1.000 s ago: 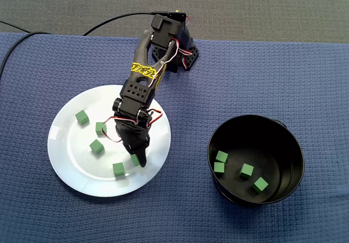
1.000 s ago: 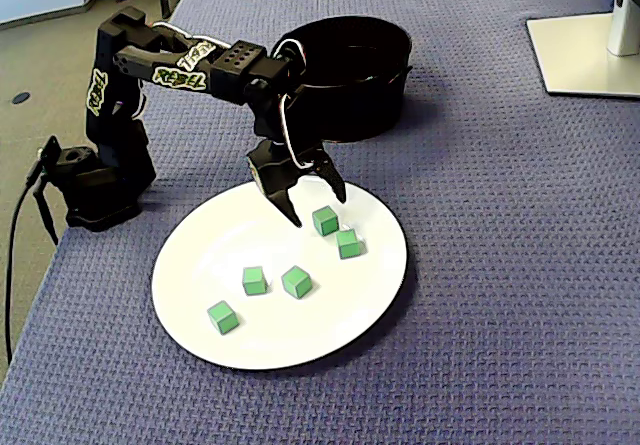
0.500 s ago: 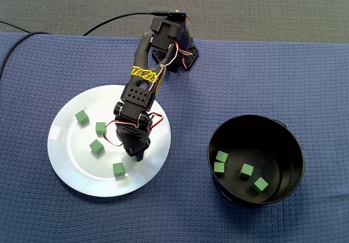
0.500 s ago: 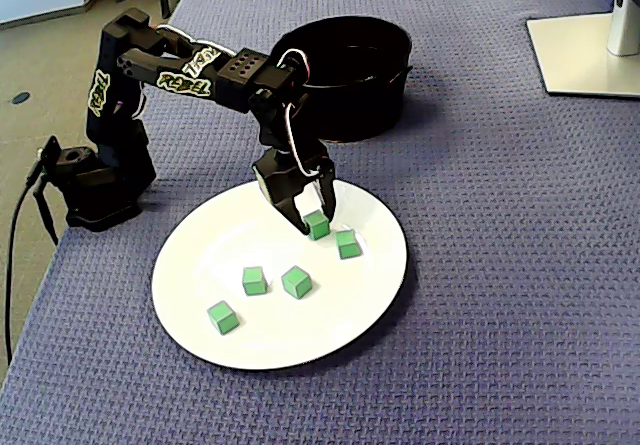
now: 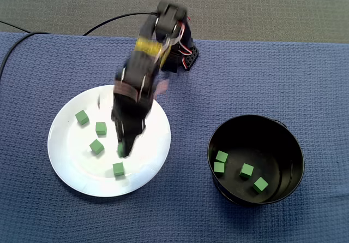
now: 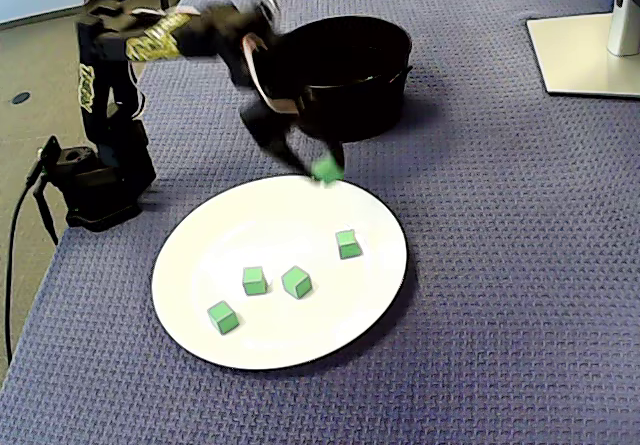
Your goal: Pick up the items on the white plate and put them in the black container.
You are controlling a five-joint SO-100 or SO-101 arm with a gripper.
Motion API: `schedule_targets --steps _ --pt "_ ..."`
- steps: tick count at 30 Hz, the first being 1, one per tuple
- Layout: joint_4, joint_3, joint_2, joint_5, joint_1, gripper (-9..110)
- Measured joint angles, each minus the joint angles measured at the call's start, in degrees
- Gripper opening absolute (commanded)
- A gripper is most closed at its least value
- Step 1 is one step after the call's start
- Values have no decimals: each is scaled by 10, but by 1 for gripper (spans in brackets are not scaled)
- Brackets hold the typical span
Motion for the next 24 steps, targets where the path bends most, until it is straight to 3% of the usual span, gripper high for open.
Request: schedule_targets --steps 6,12,19,24 --pt "0 -99 176 23 -192 0" --pt "-28 6 171 -4 -399 0" --pt "-206 206 70 13 -445 1" --pt "-260 263 44 18 -450 25"
